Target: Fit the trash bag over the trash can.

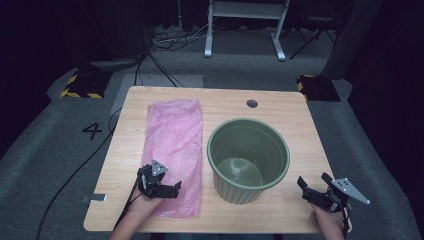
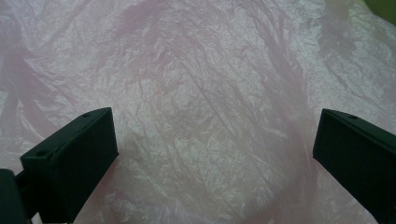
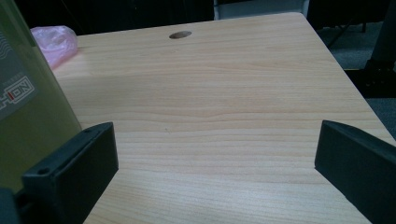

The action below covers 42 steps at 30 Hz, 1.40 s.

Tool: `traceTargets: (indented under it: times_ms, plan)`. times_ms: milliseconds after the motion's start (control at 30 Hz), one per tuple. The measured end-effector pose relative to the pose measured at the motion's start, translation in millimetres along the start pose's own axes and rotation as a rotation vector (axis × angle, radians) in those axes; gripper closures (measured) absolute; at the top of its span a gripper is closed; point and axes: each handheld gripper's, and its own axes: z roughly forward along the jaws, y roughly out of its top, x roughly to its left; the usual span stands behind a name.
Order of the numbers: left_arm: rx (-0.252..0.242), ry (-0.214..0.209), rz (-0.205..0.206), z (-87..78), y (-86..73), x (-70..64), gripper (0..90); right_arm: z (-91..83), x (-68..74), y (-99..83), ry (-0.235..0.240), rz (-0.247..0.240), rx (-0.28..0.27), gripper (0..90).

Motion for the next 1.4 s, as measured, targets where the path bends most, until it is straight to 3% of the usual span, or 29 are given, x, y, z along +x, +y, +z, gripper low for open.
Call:
traceTargets:
  times_ms: [133,300,633,933,1133,1233,1300,1400]
  plan:
    - [0.019,-0.008,0.022,-8.3,-9.9,-10.6,0.0,0.4,0.2,0.1,-0.001,0.001,0.002,0.0]
    - [0.033,-0.023,0.01,-17.5,-20.3,-20.3,0.0,0.5,0.1,0.2,-0.006,0.001,0.002,0.0]
    - [0.046,-0.006,0.017,-21.0,-23.4,-25.2,0.0,0.8,-1.0,0.3,-0.006,0.008,0.006,0.0]
    - [-0.045,0.019,-0.021,-35.2,-17.5,-18.7,0.0,0.8,-1.1,0.3,-0.008,0.005,0.004,0.0]
    - [-0.101,0.038,-0.097,-48.3,-12.3,2.9,0.0,1.0,-2.0,0.4,-0.007,0.016,0.005,0.0]
    - [-0.1,0.03,-0.169,-45.0,-7.2,26.2,0.3,1.2,-2.0,0.5,-0.008,0.016,0.006,0.0]
    - [-0.095,0.061,-0.196,-42.6,-2.0,41.3,0.3,1.4,-3.4,0.8,-0.001,0.023,0.01,0.0]
    - [-0.088,0.042,-0.252,-41.1,9.8,61.5,0.1,0.3,-5.5,0.4,0.005,0.038,0.002,0.0]
